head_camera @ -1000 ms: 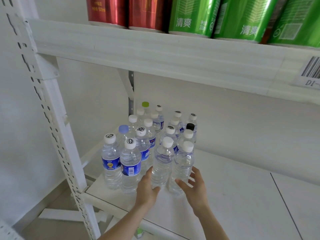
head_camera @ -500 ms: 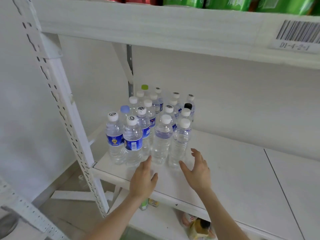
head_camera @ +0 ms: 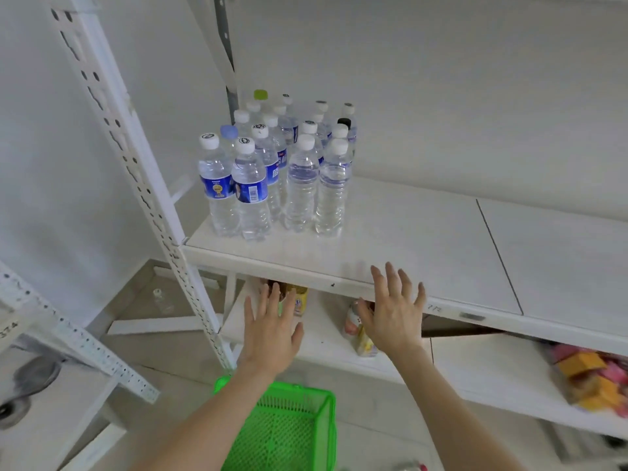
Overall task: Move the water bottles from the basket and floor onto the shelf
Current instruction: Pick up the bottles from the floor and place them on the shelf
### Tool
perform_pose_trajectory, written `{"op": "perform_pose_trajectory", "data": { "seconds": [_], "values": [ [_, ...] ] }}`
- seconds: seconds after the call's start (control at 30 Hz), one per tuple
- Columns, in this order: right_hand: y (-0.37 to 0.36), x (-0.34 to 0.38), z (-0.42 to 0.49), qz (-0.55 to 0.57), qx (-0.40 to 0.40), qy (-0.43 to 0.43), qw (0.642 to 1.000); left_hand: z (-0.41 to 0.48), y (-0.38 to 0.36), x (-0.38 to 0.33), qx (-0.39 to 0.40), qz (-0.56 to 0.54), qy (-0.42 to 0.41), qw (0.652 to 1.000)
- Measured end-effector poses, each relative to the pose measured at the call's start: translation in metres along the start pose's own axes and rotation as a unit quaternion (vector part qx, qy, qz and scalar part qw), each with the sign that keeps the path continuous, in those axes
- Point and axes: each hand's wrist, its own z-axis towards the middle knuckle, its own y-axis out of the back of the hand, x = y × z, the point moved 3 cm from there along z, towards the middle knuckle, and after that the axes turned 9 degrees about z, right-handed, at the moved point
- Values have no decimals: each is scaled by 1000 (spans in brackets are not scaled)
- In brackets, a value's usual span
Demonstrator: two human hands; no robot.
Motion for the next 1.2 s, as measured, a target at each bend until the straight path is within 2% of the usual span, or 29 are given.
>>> {"op": "perform_pose_trajectory", "data": {
  "seconds": [0.17, 0.63, 0.87, 1.2],
  "values": [
    [6, -9, -78, -5, -18, -49, 999, -57, -9, -18, 41, -2, -57, 998],
    [-4, -63, -297, -37, 91, -201, 975, -221, -29, -88, 138, 10, -187, 973],
    [-4, -108, -354, -15, 105, -272, 957, -255, -48, -143, 161, 10, -223, 961],
    [-32, -208, -381, 1, 143, -306, 941, -279, -101, -221, 216, 36, -217, 951]
  ]
}}
